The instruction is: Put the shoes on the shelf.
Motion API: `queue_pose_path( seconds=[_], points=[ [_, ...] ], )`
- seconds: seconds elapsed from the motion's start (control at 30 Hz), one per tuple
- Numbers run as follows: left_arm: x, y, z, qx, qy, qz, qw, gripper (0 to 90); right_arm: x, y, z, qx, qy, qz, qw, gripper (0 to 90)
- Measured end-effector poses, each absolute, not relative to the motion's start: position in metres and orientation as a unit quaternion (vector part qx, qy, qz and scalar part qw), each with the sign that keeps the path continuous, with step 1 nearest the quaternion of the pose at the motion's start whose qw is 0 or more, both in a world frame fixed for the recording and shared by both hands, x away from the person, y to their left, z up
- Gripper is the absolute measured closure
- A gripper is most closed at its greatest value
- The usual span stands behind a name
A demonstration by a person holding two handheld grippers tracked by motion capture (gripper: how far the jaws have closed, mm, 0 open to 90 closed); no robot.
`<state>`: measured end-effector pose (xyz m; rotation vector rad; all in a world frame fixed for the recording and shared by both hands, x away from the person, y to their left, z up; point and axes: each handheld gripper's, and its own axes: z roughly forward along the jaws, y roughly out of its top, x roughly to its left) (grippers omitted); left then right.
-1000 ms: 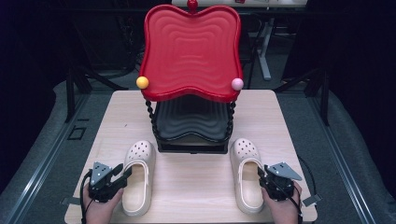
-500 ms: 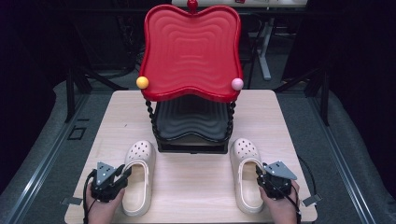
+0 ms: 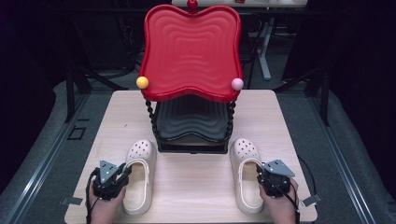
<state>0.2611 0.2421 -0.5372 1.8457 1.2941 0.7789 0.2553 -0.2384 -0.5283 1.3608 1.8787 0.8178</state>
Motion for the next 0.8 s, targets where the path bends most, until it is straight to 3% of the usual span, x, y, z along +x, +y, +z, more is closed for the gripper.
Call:
queue_pose_path(
  seconds=[0.8],
  points=[
    [0.253, 0.25, -0.527, 0.717, 0.503, 0.293, 0.383, 76.6, 0.238, -0.238, -0.518, 0.525, 0.707, 0.342, 0.328, 76.4]
  ],
)
